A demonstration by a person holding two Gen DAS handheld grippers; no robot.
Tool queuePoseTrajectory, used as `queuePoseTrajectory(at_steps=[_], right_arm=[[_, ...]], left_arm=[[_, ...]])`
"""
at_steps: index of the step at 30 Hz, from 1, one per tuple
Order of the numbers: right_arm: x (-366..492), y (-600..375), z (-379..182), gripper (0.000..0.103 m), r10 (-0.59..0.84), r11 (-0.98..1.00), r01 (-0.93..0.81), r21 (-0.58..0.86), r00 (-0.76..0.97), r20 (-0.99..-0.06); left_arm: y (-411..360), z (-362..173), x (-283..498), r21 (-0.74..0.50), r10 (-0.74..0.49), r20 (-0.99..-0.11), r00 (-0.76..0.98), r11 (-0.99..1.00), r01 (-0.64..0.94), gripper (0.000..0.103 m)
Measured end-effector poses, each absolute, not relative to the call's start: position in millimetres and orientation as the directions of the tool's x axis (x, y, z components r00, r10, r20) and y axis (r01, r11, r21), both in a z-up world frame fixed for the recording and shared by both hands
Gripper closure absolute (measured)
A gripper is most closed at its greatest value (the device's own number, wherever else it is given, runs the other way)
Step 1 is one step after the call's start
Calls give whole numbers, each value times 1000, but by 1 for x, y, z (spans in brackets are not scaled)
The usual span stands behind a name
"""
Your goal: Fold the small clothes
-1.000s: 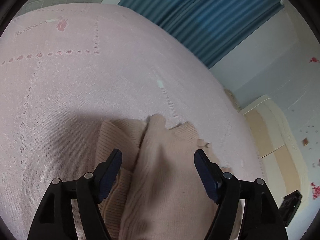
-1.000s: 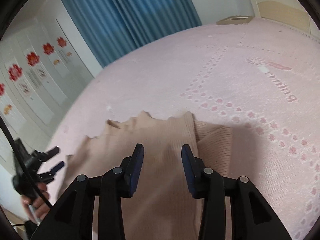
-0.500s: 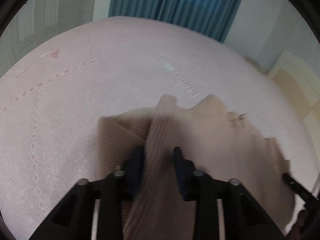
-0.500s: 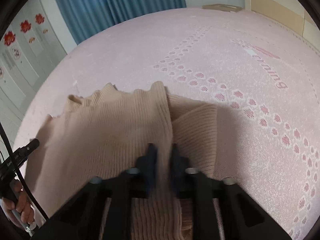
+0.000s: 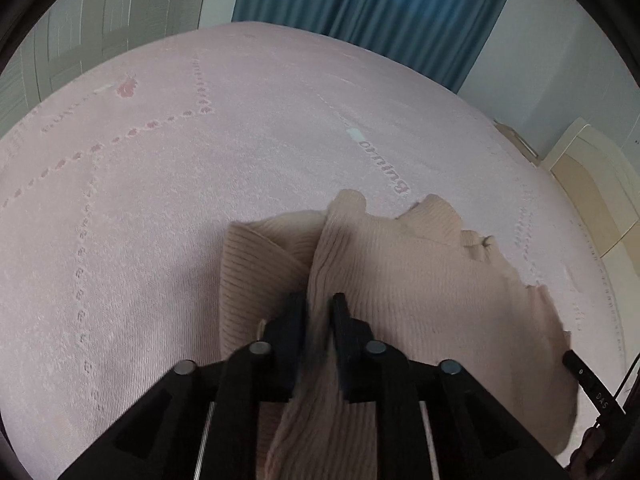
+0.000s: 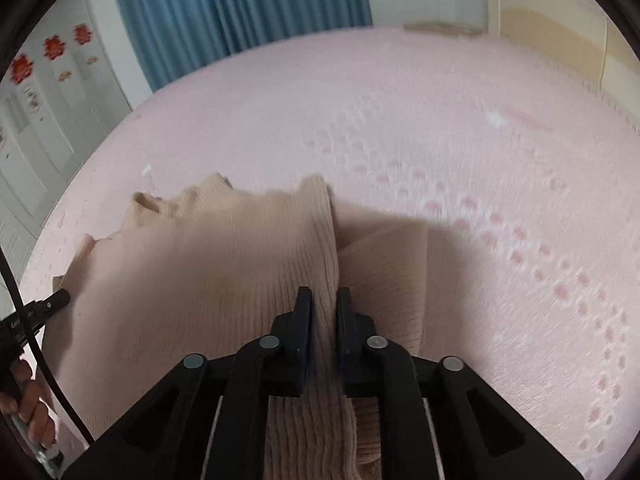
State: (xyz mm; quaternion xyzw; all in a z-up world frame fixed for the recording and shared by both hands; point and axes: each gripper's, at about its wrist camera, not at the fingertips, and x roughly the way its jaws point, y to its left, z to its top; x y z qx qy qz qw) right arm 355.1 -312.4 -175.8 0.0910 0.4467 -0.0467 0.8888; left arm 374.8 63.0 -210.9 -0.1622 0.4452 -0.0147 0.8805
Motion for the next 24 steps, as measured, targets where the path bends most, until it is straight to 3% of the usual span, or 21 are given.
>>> queuePoseTrajectory(at_steps=[1, 2, 3, 9, 16, 19, 24], right_arm=[[350, -312, -170, 80, -3, 982, 150, 114, 614, -789], [343, -313, -164, 70, -3, 983, 142, 113, 636, -772], [338, -314, -160, 66, -3, 983, 142, 116, 647, -762], [299, -327, -146, 65, 41, 966, 161, 201, 673, -738], [240, -329, -161, 63, 96, 951, 177, 255, 616, -782], [223, -325, -171, 58, 129, 938, 191, 288, 580, -804], [217, -316, -189, 57, 187, 926, 188, 326, 522, -832]], left_arm=[[62, -209, 373, -308, -181, -775, 606, 945, -111, 80], [62, -207, 369, -315, -188, -770, 610, 943, -106, 75], [62, -204, 365, -318, -194, -765, 615, 943, -97, 67], [65, -187, 325, -333, -205, -718, 665, 940, -70, 36], [82, -195, 255, -399, -259, -719, 645, 914, -77, 36], [84, -206, 231, -410, -275, -741, 613, 908, -89, 36], [81, -221, 225, -433, -311, -760, 571, 897, -87, 36]])
